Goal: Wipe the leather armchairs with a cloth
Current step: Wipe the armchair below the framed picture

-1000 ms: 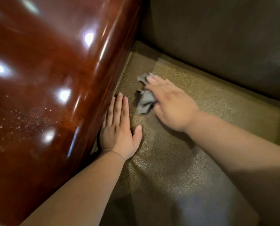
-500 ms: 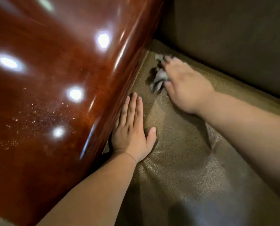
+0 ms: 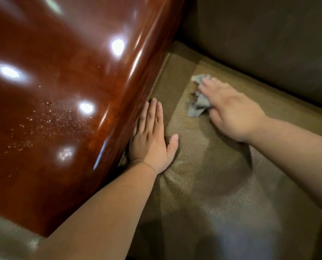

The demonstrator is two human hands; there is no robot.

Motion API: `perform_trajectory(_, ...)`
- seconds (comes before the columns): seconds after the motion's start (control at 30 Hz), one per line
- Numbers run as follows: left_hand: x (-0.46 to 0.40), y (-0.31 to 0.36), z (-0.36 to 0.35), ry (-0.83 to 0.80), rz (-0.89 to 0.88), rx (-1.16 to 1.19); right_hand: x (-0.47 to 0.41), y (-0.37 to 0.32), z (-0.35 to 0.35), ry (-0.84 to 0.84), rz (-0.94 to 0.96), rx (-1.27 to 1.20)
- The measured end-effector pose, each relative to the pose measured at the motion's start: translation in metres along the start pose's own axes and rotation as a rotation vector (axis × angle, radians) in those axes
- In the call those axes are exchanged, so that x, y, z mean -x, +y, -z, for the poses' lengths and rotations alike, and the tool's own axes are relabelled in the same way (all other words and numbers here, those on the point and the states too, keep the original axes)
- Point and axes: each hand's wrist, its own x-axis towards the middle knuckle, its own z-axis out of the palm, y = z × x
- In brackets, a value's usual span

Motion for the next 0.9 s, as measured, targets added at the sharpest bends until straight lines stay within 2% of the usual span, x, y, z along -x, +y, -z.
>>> perform_trajectory(0.07, 0.000, -0.001, 0.001, -0.008, -0.009, -0.006, -0.012, -0.008, 0.002, 0.110, -0.234, -0.097)
perform_trajectory(0.1, 0.000, 0.000, 0.004, -0.020, -0.012, -0.006, -0.013, -0.025, -0.003, 0.149, -0.276, -0.091)
perform_trajectory(0.17, 0.000, 0.001, 0.012, -0.082, 0.000, -0.021, 0.004, -0.071, -0.022, 0.175, -0.191, -0.063)
perform_trajectory(0.23, 0.011, 0.000, 0.021, -0.182, 0.007, -0.048, 0.035, -0.104, -0.034, 0.085, -0.025, -0.059)
perform_trajectory(0.3, 0.043, -0.010, 0.028, -0.246, 0.015, -0.033, 0.054, -0.105, -0.031, -0.024, 0.099, -0.035)
perform_trajectory(0.37, 0.083, -0.021, 0.029, -0.271, 0.019, -0.028, 0.050, -0.081, -0.025, -0.084, 0.119, 0.047)
perform_trajectory(0.4, 0.099, -0.026, 0.028, -0.270, 0.028, -0.031, 0.041, -0.068, -0.023, -0.062, 0.069, 0.068)
perform_trajectory(0.47, 0.116, -0.031, 0.021, -0.247, 0.070, -0.002, 0.012, -0.054, -0.020, 0.041, -0.157, 0.022)
perform_trajectory(0.53, 0.117, -0.031, 0.014, -0.203, 0.105, 0.014, -0.015, -0.072, -0.023, 0.145, -0.349, -0.061)
perform_trajectory(0.57, 0.117, -0.030, 0.014, -0.201, 0.112, 0.015, -0.022, -0.093, -0.027, 0.151, -0.338, -0.056)
perform_trajectory(0.6, 0.117, -0.029, 0.015, -0.208, 0.114, 0.021, -0.021, -0.115, -0.035, 0.137, -0.246, -0.027)
perform_trajectory(0.7, 0.117, -0.030, 0.023, -0.247, 0.122, 0.051, 0.021, -0.159, -0.056, -0.009, 0.208, 0.065)
perform_trajectory(0.77, 0.118, -0.028, 0.027, -0.265, 0.142, 0.109, 0.049, -0.146, -0.054, -0.092, 0.363, 0.051)
perform_trajectory(0.83, 0.122, -0.027, 0.027, -0.264, 0.157, 0.157, 0.058, -0.111, -0.050, -0.068, 0.340, 0.066)
perform_trajectory(0.9, 0.128, -0.030, 0.026, -0.254, 0.160, 0.163, 0.058, -0.072, -0.045, 0.052, 0.086, 0.042)
